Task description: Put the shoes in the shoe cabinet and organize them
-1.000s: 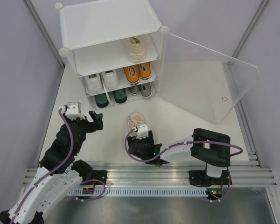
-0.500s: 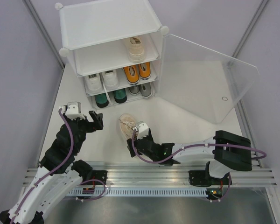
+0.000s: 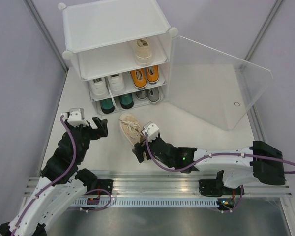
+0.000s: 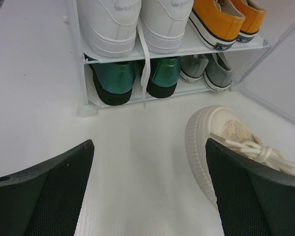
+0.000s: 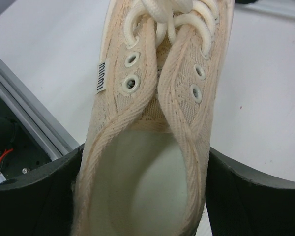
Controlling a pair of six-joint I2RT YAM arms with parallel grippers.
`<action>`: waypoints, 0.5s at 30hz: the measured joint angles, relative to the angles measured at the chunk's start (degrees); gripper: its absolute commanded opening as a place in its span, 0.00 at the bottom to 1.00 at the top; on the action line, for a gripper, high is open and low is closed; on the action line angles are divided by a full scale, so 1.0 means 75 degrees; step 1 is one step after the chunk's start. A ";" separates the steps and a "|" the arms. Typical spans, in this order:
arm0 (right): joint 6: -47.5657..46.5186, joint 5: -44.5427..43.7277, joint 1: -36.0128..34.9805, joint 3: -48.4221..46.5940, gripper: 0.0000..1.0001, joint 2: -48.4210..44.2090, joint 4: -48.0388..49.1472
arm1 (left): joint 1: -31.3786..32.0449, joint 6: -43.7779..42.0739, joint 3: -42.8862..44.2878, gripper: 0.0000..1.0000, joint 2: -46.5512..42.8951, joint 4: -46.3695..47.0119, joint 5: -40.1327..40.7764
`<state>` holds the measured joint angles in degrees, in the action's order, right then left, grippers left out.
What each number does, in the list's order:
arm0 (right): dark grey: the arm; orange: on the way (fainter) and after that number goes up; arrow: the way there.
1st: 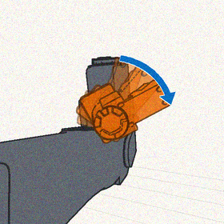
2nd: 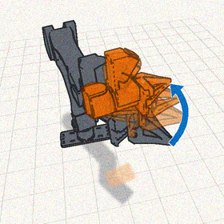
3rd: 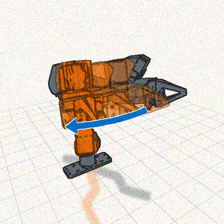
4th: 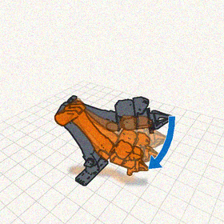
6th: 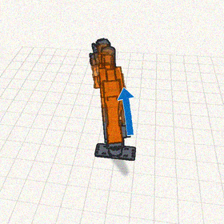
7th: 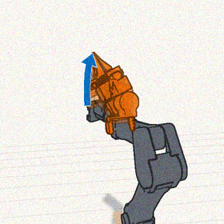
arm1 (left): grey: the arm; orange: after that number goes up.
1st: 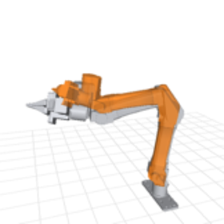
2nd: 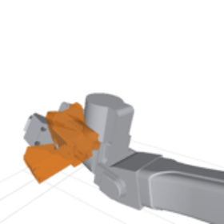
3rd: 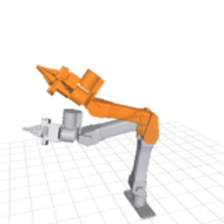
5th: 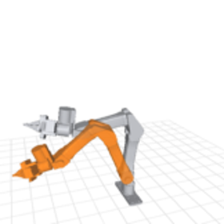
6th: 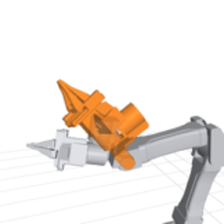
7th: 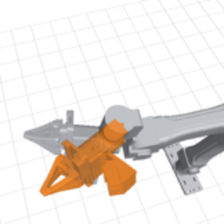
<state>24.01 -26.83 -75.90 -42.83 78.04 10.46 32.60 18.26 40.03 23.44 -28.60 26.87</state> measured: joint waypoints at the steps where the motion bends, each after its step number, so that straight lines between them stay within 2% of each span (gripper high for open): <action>1: -0.0137 -0.0020 0.0000 -0.0143 0.01 -0.0096 -0.0102 | 0.0000 0.0000 0.0000 0.96 -0.0020 0.0000 0.0009; 8: -0.0892 -0.0154 0.0443 -0.1786 0.01 -0.0280 -0.0909 | 0.0000 0.0000 -0.0012 0.96 -0.0233 0.0000 0.0213; 15: -0.1224 -0.0396 0.1378 -0.3998 0.01 0.0458 -0.1466 | 0.0000 0.0000 -0.0015 0.96 -0.0242 0.0000 0.0294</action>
<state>14.83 -29.80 -65.56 -72.82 81.47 -0.54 32.60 18.26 39.92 21.63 -28.60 29.08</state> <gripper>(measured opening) 0.843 0.961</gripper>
